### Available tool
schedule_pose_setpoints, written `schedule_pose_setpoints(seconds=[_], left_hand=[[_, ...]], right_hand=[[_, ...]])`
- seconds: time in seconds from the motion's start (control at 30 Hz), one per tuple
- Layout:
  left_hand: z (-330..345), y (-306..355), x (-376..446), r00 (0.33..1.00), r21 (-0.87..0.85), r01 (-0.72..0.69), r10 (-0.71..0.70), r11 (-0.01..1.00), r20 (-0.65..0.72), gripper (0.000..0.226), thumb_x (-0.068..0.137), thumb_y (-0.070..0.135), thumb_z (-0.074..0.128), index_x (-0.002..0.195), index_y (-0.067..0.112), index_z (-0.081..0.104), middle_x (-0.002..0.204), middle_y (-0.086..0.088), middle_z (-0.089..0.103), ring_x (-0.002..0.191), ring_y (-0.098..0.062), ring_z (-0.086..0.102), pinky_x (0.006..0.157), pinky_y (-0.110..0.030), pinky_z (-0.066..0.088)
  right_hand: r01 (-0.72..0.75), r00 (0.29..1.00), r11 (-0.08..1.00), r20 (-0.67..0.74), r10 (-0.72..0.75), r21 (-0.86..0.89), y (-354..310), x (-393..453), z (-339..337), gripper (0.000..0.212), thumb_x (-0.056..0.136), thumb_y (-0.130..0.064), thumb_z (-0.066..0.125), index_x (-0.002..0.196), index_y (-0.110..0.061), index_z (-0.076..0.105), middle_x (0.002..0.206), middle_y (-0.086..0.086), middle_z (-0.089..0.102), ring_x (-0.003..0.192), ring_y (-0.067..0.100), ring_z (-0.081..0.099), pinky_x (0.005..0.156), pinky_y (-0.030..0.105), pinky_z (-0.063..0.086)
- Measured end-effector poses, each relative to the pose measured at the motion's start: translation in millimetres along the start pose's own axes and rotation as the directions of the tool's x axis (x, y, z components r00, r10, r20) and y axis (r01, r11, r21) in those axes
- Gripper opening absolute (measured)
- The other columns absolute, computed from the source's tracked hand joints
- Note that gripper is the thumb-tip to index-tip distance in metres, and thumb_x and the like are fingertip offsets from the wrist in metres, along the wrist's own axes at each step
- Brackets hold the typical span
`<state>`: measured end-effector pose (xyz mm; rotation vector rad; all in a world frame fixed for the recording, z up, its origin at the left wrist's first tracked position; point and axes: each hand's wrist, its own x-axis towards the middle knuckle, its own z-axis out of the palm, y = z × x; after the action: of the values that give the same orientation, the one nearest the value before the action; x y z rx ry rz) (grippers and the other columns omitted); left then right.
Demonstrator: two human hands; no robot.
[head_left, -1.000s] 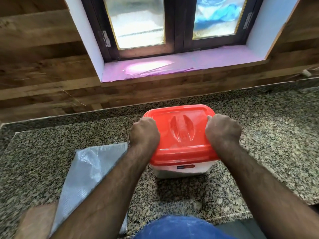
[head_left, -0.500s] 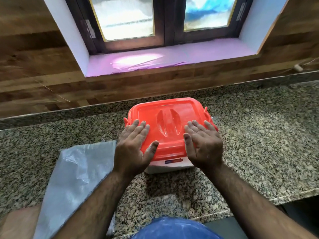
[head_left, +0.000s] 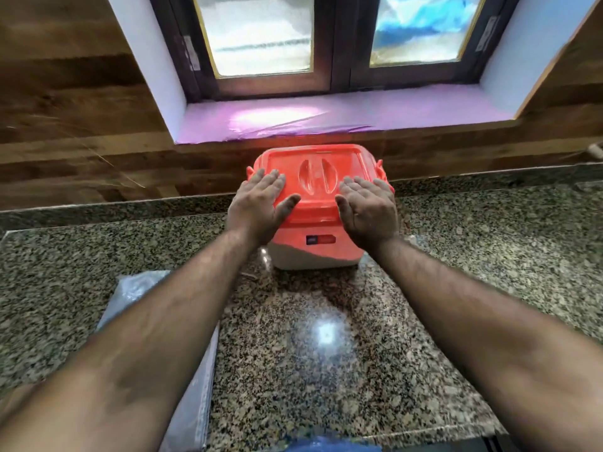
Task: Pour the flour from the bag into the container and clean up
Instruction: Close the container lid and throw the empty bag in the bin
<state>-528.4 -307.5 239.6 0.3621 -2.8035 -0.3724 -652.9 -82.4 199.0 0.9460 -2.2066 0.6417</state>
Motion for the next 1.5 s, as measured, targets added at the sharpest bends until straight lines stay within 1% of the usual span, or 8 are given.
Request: schedule_pose_setpoints(seconds=[0.4,0.53,0.6,0.8,0.9,1.1,1.27,1.5], left_hand=[[-2,1,28,0.982,0.098,0.125,-0.137,0.987,0.130,0.103,0.095,0.086,0.005,0.171,0.019,0.021,0.181,-0.004,0.012,0.167,-0.027,0.009,0.131,-0.057,0.025],[-5,-5,1,0.970,0.041,0.190,-0.194,0.981,0.146,0.116,0.084,0.094,0.005,0.172,0.018,-0.003,0.182,-0.006,0.002,0.167,-0.029,0.008,0.125,-0.062,0.034],[-2,-20,-32,0.967,0.045,0.200,-0.205,0.979,0.149,0.111,0.088,0.088,0.015,0.172,0.020,-0.012,0.182,-0.007,0.006,0.166,-0.031,0.017,0.122,-0.058,0.040],[13,-103,-156,0.930,0.085,0.271,-0.283,0.959,0.236,0.083,0.109,0.041,0.056,0.173,0.014,0.011,0.178,-0.009,0.023,0.159,-0.029,0.035,0.121,-0.042,0.040],[8,-158,-210,0.847,0.096,0.457,-0.466,0.884,0.255,0.077,0.102,0.040,0.068,0.166,0.014,0.034,0.161,-0.015,0.052,0.143,-0.038,0.053,0.109,-0.048,0.052],[-20,-258,-276,0.622,0.150,0.745,-0.758,0.650,0.196,0.056,0.089,0.043,0.079,0.132,0.011,0.063,0.126,-0.018,0.071,0.119,-0.042,0.067,0.094,-0.043,0.056],[-14,-319,-299,0.470,0.022,0.856,-0.795,0.517,0.384,0.030,0.081,0.037,0.077,0.100,0.013,0.075,0.099,-0.007,0.080,0.095,-0.031,0.075,0.086,-0.038,0.062],[-16,-344,-302,0.472,-0.362,0.877,-0.703,0.315,0.532,0.026,0.081,-0.013,0.068,0.091,0.009,0.078,0.089,-0.010,0.081,0.079,-0.023,0.072,0.070,-0.029,0.055]], right_hand=[[-0.076,0.985,0.997,0.154,0.076,-0.009,8,21,22,0.067,0.114,-0.058,0.023,0.144,-0.018,0.069,0.146,0.009,0.068,0.144,0.034,0.056,0.122,0.058,0.035],[-0.195,0.931,0.974,0.292,0.220,-0.114,-35,-6,17,0.075,0.110,-0.061,0.029,0.172,-0.021,0.014,0.181,0.009,0.005,0.166,0.036,0.003,0.127,0.063,-0.012],[-0.130,0.922,0.982,0.347,0.172,-0.141,-64,-33,21,0.088,0.108,-0.063,0.035,0.172,-0.016,-0.002,0.179,0.014,-0.013,0.166,0.040,-0.006,0.126,0.066,-0.015],[-0.058,0.881,0.995,0.473,0.011,0.086,-161,-111,57,0.086,0.103,-0.050,0.049,0.171,-0.014,0.010,0.179,0.015,0.016,0.166,0.034,0.014,0.132,0.060,0.008],[-0.124,0.771,0.982,0.637,0.004,0.143,-209,-130,78,0.073,0.100,-0.051,0.051,0.159,-0.008,0.043,0.153,0.018,0.055,0.137,0.041,0.055,0.113,0.051,0.046],[-0.542,0.264,0.834,0.922,0.284,-0.102,-294,-135,103,0.064,0.080,-0.060,0.081,0.126,-0.017,0.073,0.123,0.010,0.076,0.116,0.034,0.072,0.092,0.036,0.057],[-0.796,0.109,0.572,0.883,0.457,-0.198,-321,-142,124,0.072,0.052,-0.046,0.089,0.113,-0.012,0.069,0.105,0.008,0.077,0.098,0.029,0.075,0.079,0.035,0.063],[-0.929,-0.013,0.324,0.887,0.461,-0.182,-310,-139,139,0.043,0.057,0.002,0.073,0.100,0.001,0.074,0.097,0.023,0.078,0.085,0.037,0.075,0.073,0.050,0.067]])
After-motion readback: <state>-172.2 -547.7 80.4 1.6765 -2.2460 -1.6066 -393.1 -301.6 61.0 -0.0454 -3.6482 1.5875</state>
